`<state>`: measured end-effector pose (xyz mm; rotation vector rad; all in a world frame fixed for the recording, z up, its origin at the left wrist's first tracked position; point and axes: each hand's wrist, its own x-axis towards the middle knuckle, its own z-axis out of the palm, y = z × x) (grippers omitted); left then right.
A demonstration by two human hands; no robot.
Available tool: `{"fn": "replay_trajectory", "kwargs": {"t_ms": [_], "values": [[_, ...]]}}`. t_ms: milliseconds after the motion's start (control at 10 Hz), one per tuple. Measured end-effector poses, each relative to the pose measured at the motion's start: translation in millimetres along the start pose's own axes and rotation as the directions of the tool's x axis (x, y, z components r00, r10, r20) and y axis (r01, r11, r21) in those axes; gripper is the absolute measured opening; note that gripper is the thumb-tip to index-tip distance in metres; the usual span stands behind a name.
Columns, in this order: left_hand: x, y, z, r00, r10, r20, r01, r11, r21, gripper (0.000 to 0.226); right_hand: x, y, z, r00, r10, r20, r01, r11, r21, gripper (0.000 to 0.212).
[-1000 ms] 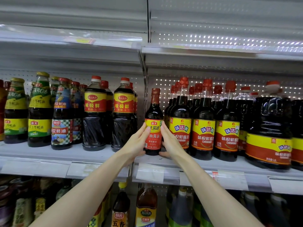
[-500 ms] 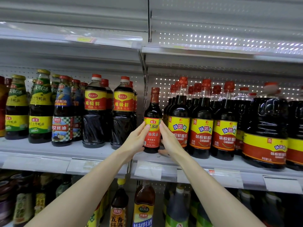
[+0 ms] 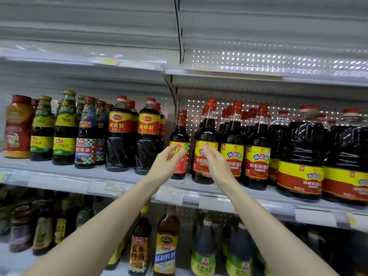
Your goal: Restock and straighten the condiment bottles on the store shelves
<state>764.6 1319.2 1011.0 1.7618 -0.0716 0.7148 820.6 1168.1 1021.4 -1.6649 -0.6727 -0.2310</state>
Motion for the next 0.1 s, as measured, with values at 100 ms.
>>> {"fn": "replay_trajectory", "kwargs": {"t_ms": [100], "values": [[-19.3,19.4,11.9,1.000,0.018,0.009,-0.018,1.000,0.006,0.055,-17.0,-10.6,-20.8,1.000,0.005,-0.012,-0.004,0.999,0.054,0.045]]}}
